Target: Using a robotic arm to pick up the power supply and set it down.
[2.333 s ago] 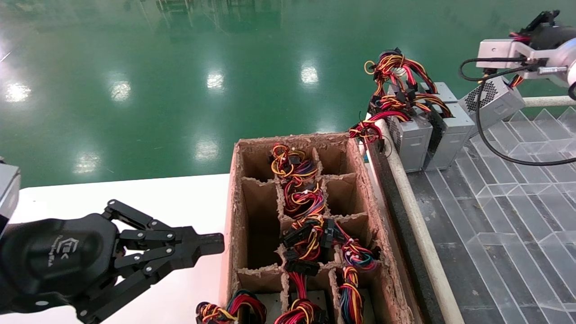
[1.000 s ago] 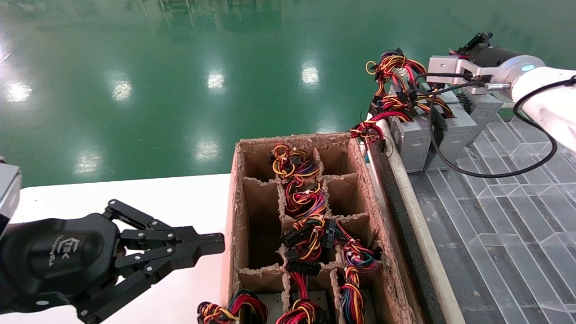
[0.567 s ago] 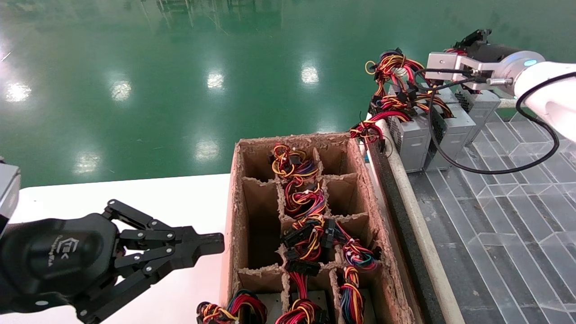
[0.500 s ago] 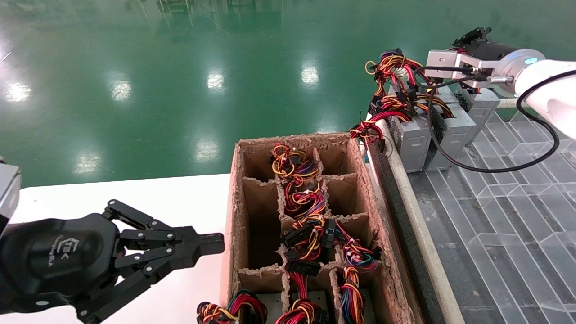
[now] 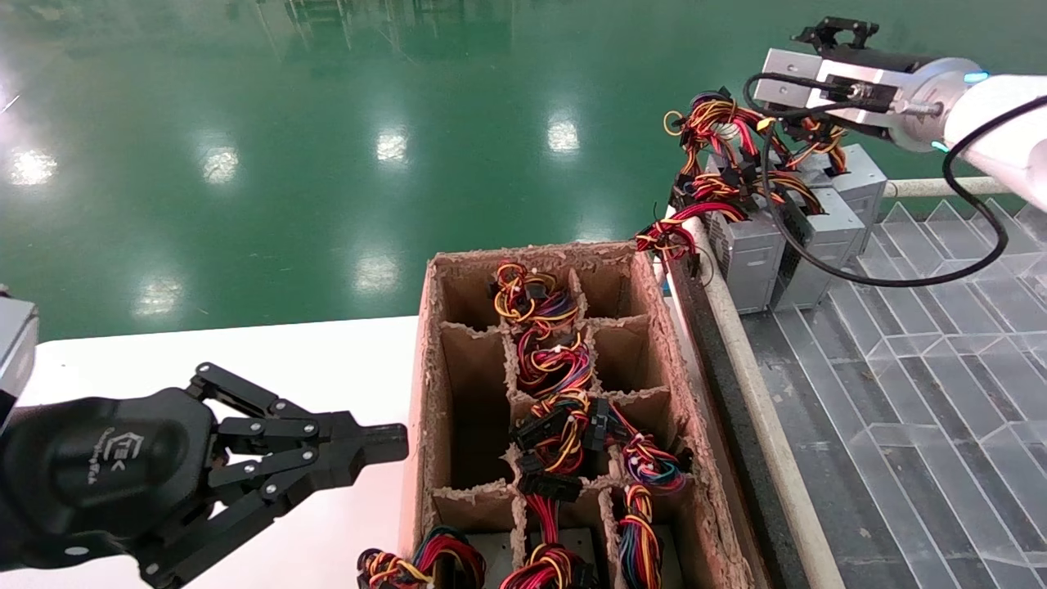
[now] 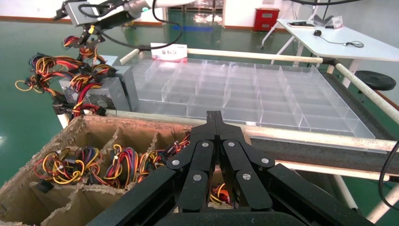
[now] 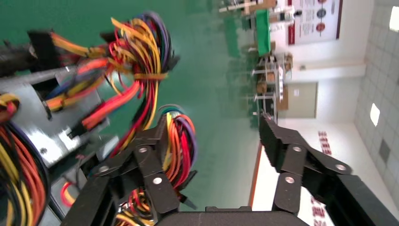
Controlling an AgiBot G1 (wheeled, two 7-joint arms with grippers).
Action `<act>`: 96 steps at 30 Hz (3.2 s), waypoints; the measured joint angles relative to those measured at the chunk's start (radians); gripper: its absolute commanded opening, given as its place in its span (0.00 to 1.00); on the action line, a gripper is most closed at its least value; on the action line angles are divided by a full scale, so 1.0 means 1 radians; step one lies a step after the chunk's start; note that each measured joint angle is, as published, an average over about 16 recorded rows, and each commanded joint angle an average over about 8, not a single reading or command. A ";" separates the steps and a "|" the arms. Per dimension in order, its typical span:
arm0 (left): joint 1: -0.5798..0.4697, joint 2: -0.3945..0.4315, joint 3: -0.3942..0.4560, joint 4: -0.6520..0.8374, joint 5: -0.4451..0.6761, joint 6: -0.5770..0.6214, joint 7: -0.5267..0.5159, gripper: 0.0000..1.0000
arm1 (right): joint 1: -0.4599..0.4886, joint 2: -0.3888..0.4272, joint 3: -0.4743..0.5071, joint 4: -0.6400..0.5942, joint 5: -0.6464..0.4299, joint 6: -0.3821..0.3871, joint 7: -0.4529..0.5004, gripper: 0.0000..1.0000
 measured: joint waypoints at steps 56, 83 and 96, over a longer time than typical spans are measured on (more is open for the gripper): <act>0.000 0.000 0.000 0.000 0.000 0.000 0.000 1.00 | -0.482 0.358 0.130 0.717 0.562 -0.653 0.639 1.00; 0.000 0.000 0.000 0.000 0.000 0.000 0.000 1.00 | -0.852 0.591 0.181 1.233 0.903 -1.046 1.111 1.00; 0.000 0.000 0.000 0.000 -0.001 0.000 0.000 1.00 | -0.872 0.604 0.186 1.260 0.923 -1.067 1.134 1.00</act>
